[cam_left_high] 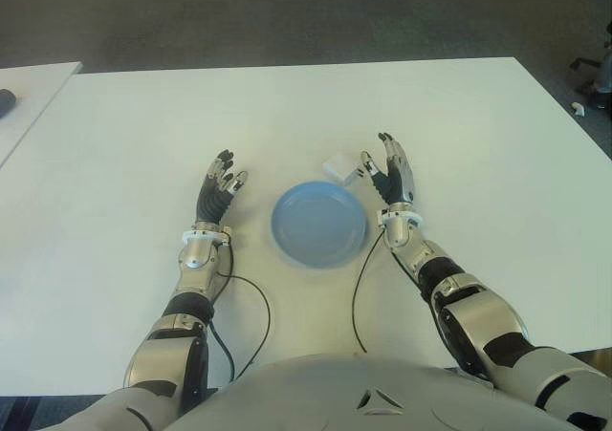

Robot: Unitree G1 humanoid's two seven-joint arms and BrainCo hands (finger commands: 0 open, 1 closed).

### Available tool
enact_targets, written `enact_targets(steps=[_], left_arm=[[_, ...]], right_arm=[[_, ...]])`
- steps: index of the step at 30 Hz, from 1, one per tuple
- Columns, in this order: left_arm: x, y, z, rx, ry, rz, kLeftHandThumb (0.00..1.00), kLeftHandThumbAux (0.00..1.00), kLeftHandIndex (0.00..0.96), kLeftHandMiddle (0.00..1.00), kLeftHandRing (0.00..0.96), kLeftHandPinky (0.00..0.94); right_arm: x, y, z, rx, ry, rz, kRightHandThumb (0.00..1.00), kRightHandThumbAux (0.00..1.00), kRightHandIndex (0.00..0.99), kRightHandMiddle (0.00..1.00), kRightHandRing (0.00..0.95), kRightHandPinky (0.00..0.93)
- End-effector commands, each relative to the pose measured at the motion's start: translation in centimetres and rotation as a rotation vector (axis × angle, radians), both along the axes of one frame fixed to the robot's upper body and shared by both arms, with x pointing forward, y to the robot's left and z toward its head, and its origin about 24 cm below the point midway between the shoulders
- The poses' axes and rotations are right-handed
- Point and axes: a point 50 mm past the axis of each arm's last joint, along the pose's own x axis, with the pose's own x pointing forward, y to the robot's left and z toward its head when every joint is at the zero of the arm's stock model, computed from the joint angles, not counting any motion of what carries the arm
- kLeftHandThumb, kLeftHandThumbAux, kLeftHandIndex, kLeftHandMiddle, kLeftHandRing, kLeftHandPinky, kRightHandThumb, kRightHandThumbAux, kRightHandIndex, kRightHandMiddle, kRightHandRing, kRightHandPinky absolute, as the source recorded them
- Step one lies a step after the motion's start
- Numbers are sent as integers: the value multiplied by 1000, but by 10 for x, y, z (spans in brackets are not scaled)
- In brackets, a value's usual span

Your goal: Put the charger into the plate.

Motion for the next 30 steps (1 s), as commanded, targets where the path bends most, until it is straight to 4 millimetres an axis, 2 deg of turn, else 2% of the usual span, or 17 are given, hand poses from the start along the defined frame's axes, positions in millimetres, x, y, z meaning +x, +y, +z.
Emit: enact_targets(steps=[1,21,30], left_arm=[[-89,-18,-83,-108,509,41,104,532,22,94,90,110],[-90,-18,-84,-94,527,36,87,542,11,87,86,84],[-91,-18,-84,-94,527,35,71,541,4,85,80,72]], right_arm=[[-16,-5,-29,-117,179,-10,307,104,0,0,0,0],[-5,18,-29,-168,277,66,301,98,0,0,0,0],[-2,22,-29,-202,318,90,308,94,0,0,0,0]])
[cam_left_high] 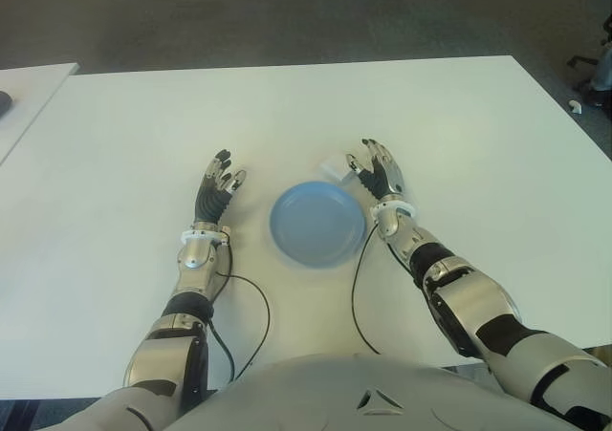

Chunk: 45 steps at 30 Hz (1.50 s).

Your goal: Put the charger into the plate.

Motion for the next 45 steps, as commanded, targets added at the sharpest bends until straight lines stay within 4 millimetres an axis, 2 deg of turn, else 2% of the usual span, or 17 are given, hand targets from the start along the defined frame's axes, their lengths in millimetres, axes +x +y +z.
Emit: enact_targets(steps=[1,17,24,28,45], left_arm=[[-91,-20,-85,-97,527,24,71,541,4,85,80,73],[-92,-22,-85,-117,526,27,92,543,18,93,86,87],[-93,-24,-86,-100,532,21,77,543,9,85,75,62],[-93,-24,-86,-90,534,18,69,544,7,81,72,60],[-96,-24,-87,-94,538,8,60,558,10,90,76,59]], right_arm=[[-17,5,-26,-77,154,28,308,94,0,0,0,0],[-5,15,-17,-151,187,72,332,106,0,0,0,0],[8,18,-4,-202,170,106,324,115,0,0,0,0],[17,16,6,-223,157,121,314,124,0,0,0,0],[23,2,14,-199,148,136,296,153,0,0,0,0]])
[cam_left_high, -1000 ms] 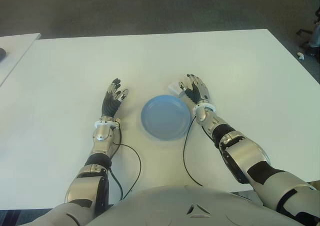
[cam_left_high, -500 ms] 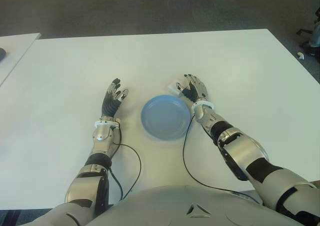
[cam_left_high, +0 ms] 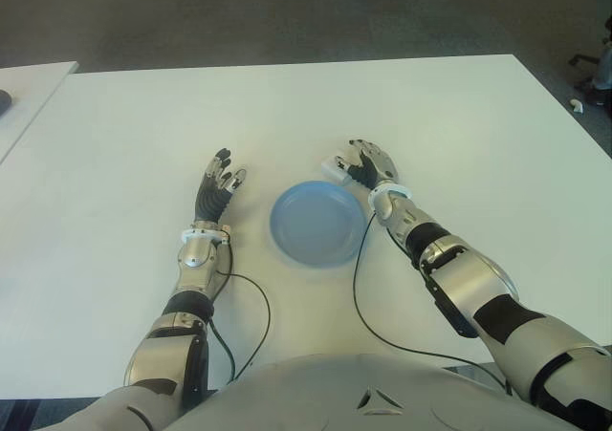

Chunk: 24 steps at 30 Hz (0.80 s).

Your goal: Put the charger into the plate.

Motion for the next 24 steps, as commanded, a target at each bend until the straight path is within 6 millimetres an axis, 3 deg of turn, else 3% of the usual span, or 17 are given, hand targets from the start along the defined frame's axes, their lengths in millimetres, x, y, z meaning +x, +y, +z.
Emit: enact_targets(steps=[1,7,14,24], left_arm=[[-98,-23,-87,-96,540,9,61,562,12,90,76,60],[-100,-23,-88,-110,538,11,64,573,16,89,77,69],[-100,-22,-89,-89,554,12,51,574,12,90,80,53],[-98,-19,-87,-93,542,9,62,543,8,87,69,46]], right_arm=[[1,-1,2,13,14,25,294,155,0,0,0,0],[1,-14,6,73,-8,1,273,165,0,0,0,0],[-2,-49,23,356,-118,-75,260,174,0,0,0,0],[-8,-63,45,573,-255,-116,297,186,0,0,0,0]])
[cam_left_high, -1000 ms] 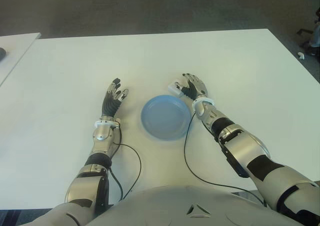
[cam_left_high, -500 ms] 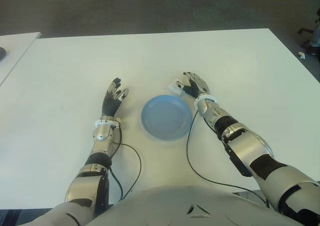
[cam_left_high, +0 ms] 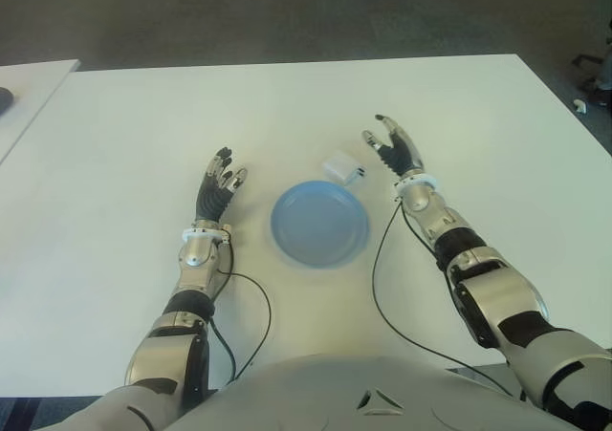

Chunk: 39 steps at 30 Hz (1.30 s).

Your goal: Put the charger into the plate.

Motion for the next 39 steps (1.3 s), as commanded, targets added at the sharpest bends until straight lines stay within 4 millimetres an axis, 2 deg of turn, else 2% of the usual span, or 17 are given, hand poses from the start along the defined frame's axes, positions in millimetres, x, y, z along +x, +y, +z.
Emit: enact_targets(steps=[1,10,22,31,39], left_arm=[[-99,-18,-88,-91,548,10,66,540,8,87,69,49],[-98,-18,-88,-96,542,3,84,549,14,92,78,79],[-96,-18,-88,-85,556,5,76,563,13,82,77,73],[-94,-17,-88,-88,554,18,74,562,16,88,80,78],[-94,-17,-88,-112,550,25,89,572,28,99,91,102]], right_arm=[[-8,-8,4,117,-42,-27,303,187,0,0,0,0],[-8,-6,7,135,-57,-24,334,193,0,0,0,0],[-3,4,5,48,-5,8,340,179,0,0,0,0],[1,11,-4,-59,47,6,339,166,0,0,0,0],[4,28,-15,-232,94,16,321,157,0,0,0,0]])
